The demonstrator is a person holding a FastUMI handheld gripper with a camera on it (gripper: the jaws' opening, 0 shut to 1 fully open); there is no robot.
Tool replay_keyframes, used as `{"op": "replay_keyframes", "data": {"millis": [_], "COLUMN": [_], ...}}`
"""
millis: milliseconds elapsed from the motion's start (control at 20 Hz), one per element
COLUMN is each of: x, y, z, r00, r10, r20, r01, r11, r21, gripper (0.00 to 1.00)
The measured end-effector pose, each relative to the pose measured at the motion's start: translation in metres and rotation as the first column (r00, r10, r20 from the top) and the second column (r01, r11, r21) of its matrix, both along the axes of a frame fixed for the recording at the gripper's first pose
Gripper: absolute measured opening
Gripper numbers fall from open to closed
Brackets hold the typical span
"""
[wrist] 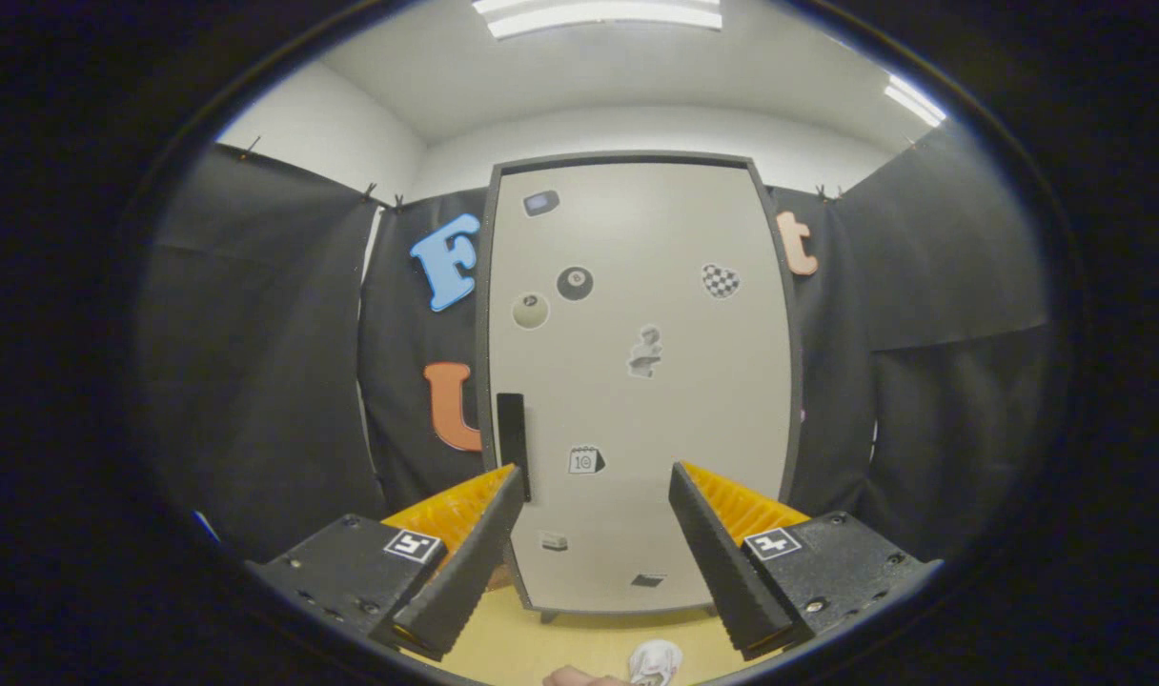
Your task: Open the shoe cabinet door, grab the shoes and put them into the shoe cabinet, then close the shoe cabinet door.
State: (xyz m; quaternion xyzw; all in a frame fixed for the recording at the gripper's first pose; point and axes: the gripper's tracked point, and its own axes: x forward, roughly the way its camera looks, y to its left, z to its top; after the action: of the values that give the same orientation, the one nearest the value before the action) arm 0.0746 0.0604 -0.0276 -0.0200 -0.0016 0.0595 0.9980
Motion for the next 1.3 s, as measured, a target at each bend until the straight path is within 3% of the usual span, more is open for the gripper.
{"op": "replay_keyframes", "data": {"millis": [250, 550, 700, 850, 1000, 1100, 1200, 1300], "x": [0.05, 0.111, 0.132, 0.148, 0.165, 0.166, 0.166, 0.166], "y": [0.05, 0.074, 0.081, 0.08, 0.083, 0.085, 0.087, 0.085], "z": [-0.013, -0.039, -0.042, -0.025, -0.027, -0.027, -0.029, -0.03], "r00": [0.999, 0.994, 0.99, 0.997, 0.998, 0.998, 0.998, 0.997], "r10": [0.049, 0.013, 0.038, 0.025, 0.026, 0.015, -0.014, -0.038], "r20": [-0.015, -0.107, -0.133, -0.069, -0.061, -0.062, -0.066, -0.074], "r01": [-0.049, -0.013, -0.032, -0.024, -0.028, -0.017, 0.012, 0.036], "r11": [0.999, 1.0, 0.999, 1.0, 0.999, 0.999, 1.0, 0.999], "r21": [-0.021, -0.001, 0.044, 0.013, -0.034, -0.029, -0.026, -0.028], "gripper": [1.0, 1.0, 0.96, 0.85, 0.63, 0.58, 0.4, 0.37]}}
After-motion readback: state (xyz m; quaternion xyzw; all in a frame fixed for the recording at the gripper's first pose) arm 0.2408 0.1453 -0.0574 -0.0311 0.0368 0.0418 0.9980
